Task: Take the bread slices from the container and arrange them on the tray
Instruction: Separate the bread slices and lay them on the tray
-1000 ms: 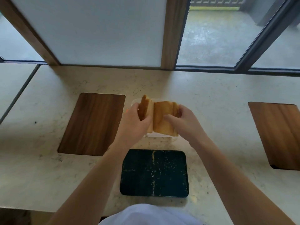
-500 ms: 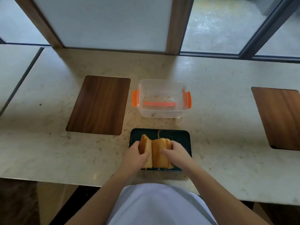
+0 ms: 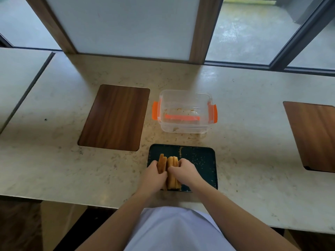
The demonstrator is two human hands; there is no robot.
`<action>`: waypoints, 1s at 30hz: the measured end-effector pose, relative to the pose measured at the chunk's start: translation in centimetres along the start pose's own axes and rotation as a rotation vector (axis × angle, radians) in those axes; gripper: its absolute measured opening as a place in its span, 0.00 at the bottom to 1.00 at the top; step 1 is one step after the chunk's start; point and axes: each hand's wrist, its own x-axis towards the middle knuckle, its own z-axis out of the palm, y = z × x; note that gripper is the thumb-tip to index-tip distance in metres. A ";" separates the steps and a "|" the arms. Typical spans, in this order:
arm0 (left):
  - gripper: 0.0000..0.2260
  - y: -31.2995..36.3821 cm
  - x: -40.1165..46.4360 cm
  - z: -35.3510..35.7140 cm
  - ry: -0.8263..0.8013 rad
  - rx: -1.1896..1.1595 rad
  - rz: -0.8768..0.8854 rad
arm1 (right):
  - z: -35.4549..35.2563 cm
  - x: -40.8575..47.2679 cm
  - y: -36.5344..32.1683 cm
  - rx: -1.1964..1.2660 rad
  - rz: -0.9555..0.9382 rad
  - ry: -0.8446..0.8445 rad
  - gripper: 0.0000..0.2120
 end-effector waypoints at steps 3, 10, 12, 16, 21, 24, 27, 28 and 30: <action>0.06 0.5 0.7 -0.6 0.003 0.008 0.014 | -0.1 0.2 -0.7 -0.006 -0.025 0.009 0.13; 0.08 0.7 1.1 -0.9 0.036 0.031 0.040 | 0.2 0.5 -1.4 0.006 -0.031 0.014 0.12; 0.09 0.7 1.0 -0.8 0.036 0.026 0.037 | 0.3 0.6 -1.3 0.002 -0.031 0.016 0.12; 0.14 0.5 1.1 -0.8 0.003 -0.027 0.008 | 0.4 0.8 -1.0 0.019 -0.023 -0.003 0.12; 0.22 0.6 1.1 -0.9 0.018 -0.057 -0.025 | -0.2 0.6 -0.4 0.070 -0.048 0.005 0.09; 0.28 0.4 0.9 -0.6 0.051 -0.067 -0.022 | -0.3 0.3 0.3 0.132 -0.106 0.009 0.06; 0.29 0.4 1.0 -0.3 0.042 -0.050 -0.012 | -0.2 0.0 1.0 0.138 -0.138 -0.003 0.14; 0.30 0.3 1.1 -0.3 0.037 -0.042 -0.014 | -0.2 0.0 1.3 0.129 -0.147 -0.002 0.15; 0.31 0.2 1.2 -0.3 0.040 -0.020 -0.024 | -0.1 0.0 1.9 0.124 -0.161 -0.001 0.16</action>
